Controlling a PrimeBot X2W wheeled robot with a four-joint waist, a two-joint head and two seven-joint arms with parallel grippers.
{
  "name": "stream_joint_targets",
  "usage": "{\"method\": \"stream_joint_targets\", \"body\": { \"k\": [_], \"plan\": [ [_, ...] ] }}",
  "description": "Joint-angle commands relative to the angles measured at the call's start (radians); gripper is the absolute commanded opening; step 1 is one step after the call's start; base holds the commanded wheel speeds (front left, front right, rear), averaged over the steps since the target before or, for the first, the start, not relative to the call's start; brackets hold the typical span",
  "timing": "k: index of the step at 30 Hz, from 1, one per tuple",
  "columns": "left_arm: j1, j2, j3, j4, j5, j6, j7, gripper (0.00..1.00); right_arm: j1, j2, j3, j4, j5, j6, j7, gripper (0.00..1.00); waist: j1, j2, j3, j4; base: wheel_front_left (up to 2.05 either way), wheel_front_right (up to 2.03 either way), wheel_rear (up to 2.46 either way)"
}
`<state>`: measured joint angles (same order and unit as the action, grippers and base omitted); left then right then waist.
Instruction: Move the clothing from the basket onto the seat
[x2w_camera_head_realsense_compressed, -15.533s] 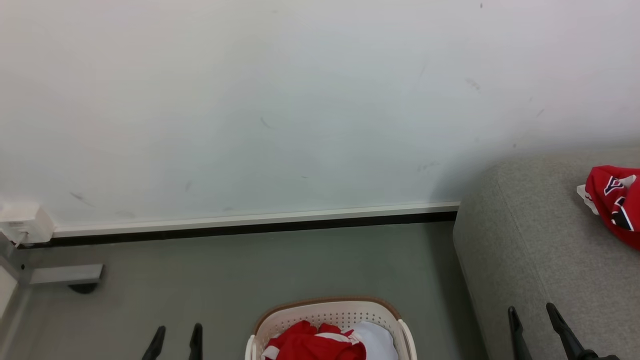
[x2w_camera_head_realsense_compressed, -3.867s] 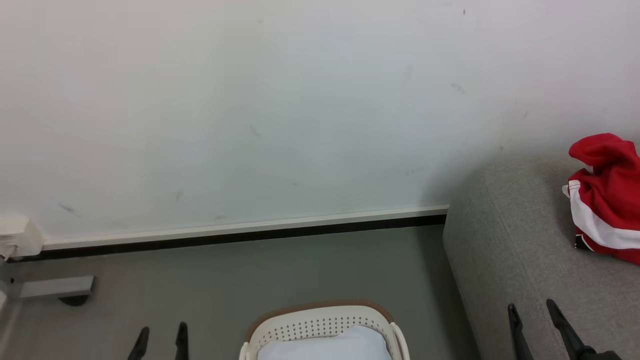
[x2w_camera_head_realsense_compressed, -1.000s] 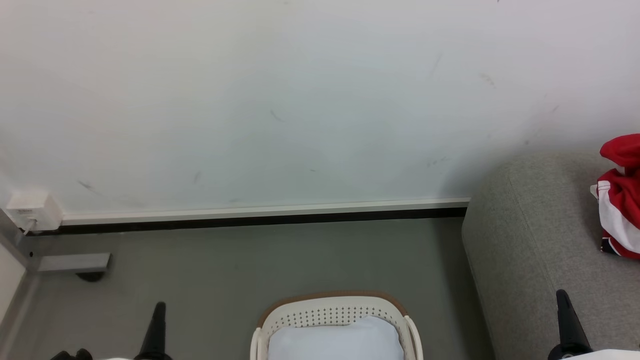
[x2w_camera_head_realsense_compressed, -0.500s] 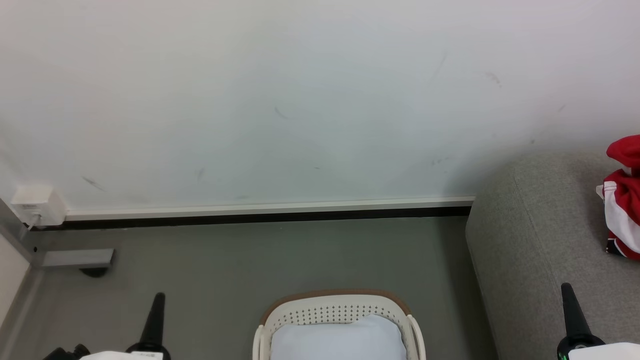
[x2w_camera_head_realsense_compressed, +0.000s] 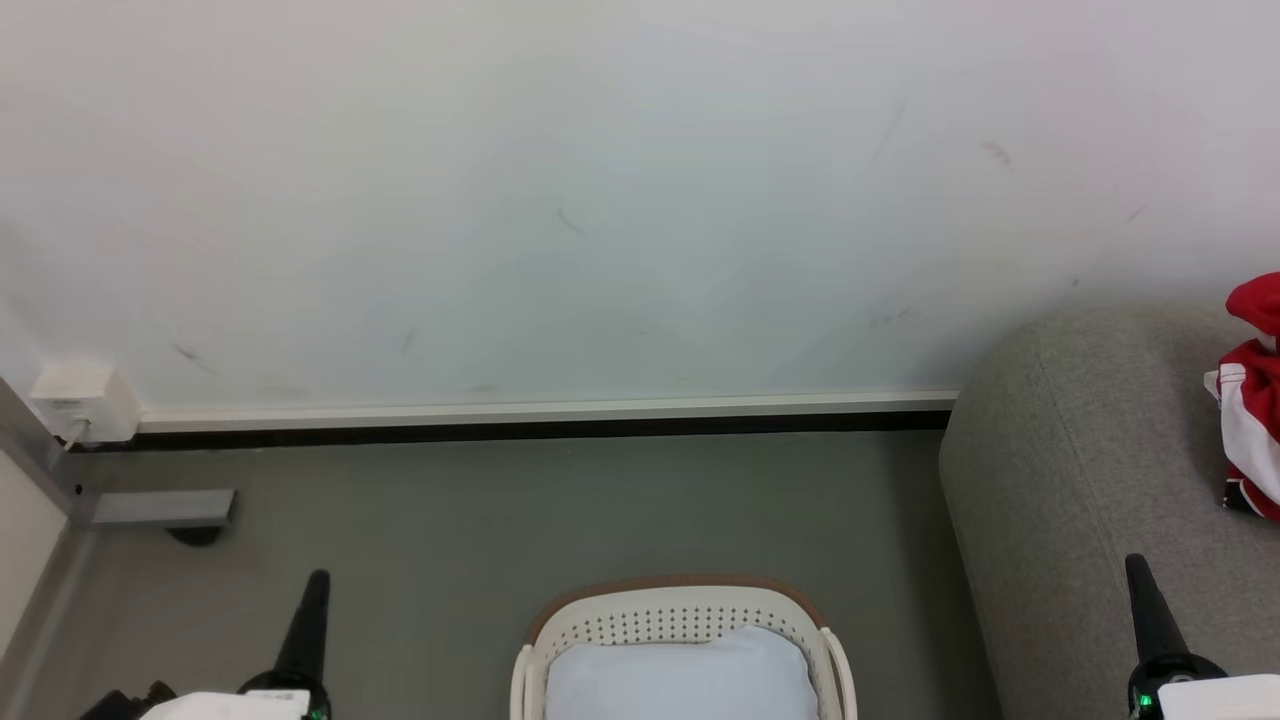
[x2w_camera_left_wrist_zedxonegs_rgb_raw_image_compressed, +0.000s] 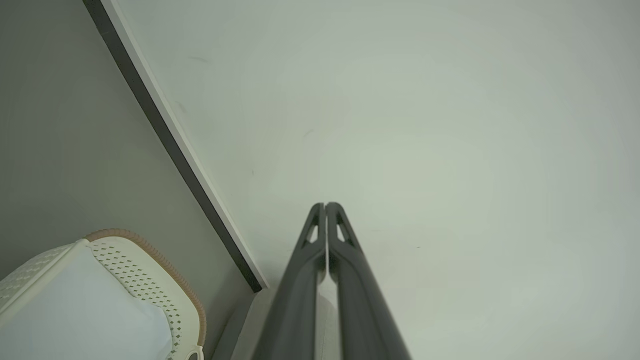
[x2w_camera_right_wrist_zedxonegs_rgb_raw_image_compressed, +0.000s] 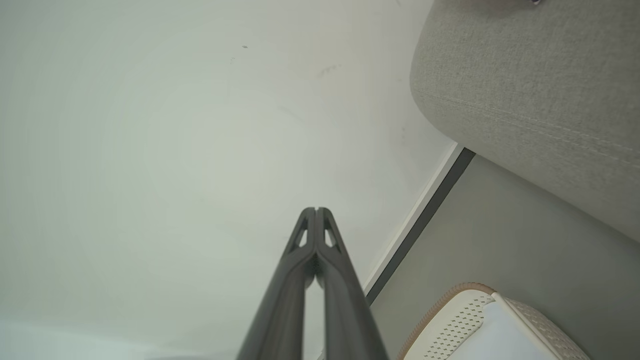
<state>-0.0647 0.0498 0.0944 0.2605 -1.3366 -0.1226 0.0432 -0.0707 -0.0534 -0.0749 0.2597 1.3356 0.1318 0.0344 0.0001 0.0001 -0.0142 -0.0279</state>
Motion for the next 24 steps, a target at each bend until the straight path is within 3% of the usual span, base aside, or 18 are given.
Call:
{"method": "stream_joint_targets", "body": {
  "k": [1, 24],
  "plan": [
    [-0.021, 0.004, 0.007, -0.008, -0.028, -0.003, 0.008, 0.00, -0.017, -0.005, -0.007, -0.009, 0.030, -0.001, 0.008, 0.00, 0.0000, -0.0001, 0.001, 0.001, 0.00, 0.00, 0.00],
    [-0.041, 0.002, 0.018, -0.013, -0.201, -0.009, 0.054, 0.00, -0.034, -0.005, -0.025, -0.015, 0.210, -0.002, 0.056, 0.00, -0.0001, -0.0001, 0.011, 0.019, 0.00, 0.00, 0.00]
  ]
}}
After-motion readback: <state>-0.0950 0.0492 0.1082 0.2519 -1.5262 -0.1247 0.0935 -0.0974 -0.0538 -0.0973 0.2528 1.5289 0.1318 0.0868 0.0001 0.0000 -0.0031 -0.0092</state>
